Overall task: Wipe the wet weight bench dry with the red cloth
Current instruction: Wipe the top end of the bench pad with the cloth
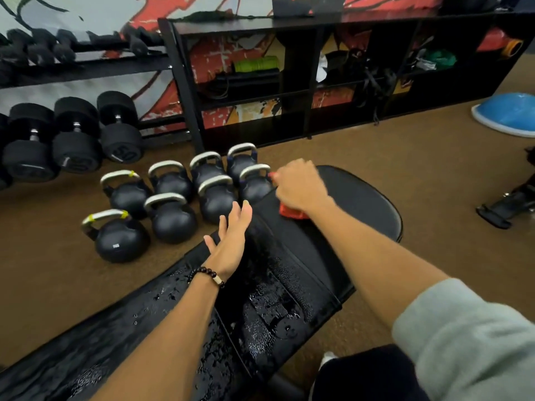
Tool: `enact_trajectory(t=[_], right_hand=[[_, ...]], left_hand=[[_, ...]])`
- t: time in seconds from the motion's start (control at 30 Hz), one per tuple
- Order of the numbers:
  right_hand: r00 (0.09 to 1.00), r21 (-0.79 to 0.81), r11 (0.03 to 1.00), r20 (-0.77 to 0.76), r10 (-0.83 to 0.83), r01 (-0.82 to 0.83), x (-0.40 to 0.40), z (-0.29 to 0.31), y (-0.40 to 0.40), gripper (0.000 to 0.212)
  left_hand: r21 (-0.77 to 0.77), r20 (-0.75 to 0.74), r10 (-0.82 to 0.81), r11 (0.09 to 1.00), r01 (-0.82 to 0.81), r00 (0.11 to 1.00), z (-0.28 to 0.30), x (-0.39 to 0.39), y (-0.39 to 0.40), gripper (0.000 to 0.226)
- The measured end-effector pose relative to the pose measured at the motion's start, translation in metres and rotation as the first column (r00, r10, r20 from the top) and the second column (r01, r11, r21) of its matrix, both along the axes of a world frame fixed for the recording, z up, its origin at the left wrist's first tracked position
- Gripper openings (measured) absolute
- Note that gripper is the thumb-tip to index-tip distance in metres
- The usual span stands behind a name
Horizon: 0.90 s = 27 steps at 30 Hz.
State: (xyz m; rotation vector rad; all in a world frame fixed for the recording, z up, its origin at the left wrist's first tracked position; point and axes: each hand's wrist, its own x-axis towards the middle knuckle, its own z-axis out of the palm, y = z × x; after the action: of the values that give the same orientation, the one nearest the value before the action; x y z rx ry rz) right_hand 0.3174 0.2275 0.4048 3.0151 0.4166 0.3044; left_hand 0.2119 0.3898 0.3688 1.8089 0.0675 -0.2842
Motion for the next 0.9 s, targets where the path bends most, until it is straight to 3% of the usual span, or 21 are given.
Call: enact_trajectory(t=[0.1,0.17,0.27,0.37,0.4,0.47,0.57,0.63,0.7,0.8,0.9], right_hand=[[0.936,0.020,0.945,-0.132,0.325,-0.326,-0.031,-0.020,0.028,0.036],[0.939,0.084,0.946,-0.122,0.322,-0.313,-0.036,-0.021,0.008,0.044],[0.996,0.031,0.996,-0.019,0.085,-0.084,-0.022,-0.009,-0.053,0.047],[0.952,0.326,0.896,-0.048,-0.303,0.302,-0.011,0.003,-0.101,0.034],[0.928,0.387,0.847,-0.073,-0.366,0.365,-0.010,0.004,-0.101,0.031],[0.916,0.340,0.858,-0.026,-0.401,0.385,-0.016,-0.001,-0.082,0.031],[0.993,0.217,0.974,0.076,-0.090,0.072,-0.038,-0.022,-0.024,0.044],[0.978,0.215,0.956,-0.016,0.207,-0.199,-0.062,-0.035,0.004,0.045],[0.952,0.179,0.941,-0.057,0.300,-0.286,-0.077,-0.034,-0.006,0.047],[0.999,0.052,0.998,0.032,0.033,-0.035,-0.060,-0.019,-0.065,0.055],[0.949,0.302,0.900,-0.100,-0.298,0.315,-0.039,-0.001,-0.113,0.047]], left_hand=[[0.026,0.004,-0.002,1.000,0.002,1.000,-0.001,0.000,0.000,0.081],[0.015,0.008,0.000,1.000,0.000,1.000,0.001,-0.001,0.000,0.076],[-0.002,0.005,-0.017,1.000,0.017,1.000,0.003,-0.003,0.000,0.081],[-0.004,0.010,-0.028,1.000,0.028,1.000,0.004,-0.003,-0.001,0.086],[0.002,0.009,-0.025,1.000,0.025,1.000,0.005,-0.003,-0.002,0.087],[0.015,0.004,-0.012,1.000,0.012,1.000,0.004,-0.002,-0.003,0.088],[-0.007,0.007,0.007,1.000,-0.007,1.000,0.001,-0.001,-0.002,0.073],[0.006,0.017,0.003,1.000,-0.003,1.000,0.000,-0.001,-0.001,0.058],[0.015,0.026,0.009,1.000,-0.010,1.000,-0.001,-0.001,0.000,0.049],[-0.022,0.024,0.008,1.000,-0.008,1.000,-0.002,0.001,0.001,0.037],[-0.016,0.028,-0.006,1.000,0.006,1.000,-0.004,0.001,0.001,0.043]])
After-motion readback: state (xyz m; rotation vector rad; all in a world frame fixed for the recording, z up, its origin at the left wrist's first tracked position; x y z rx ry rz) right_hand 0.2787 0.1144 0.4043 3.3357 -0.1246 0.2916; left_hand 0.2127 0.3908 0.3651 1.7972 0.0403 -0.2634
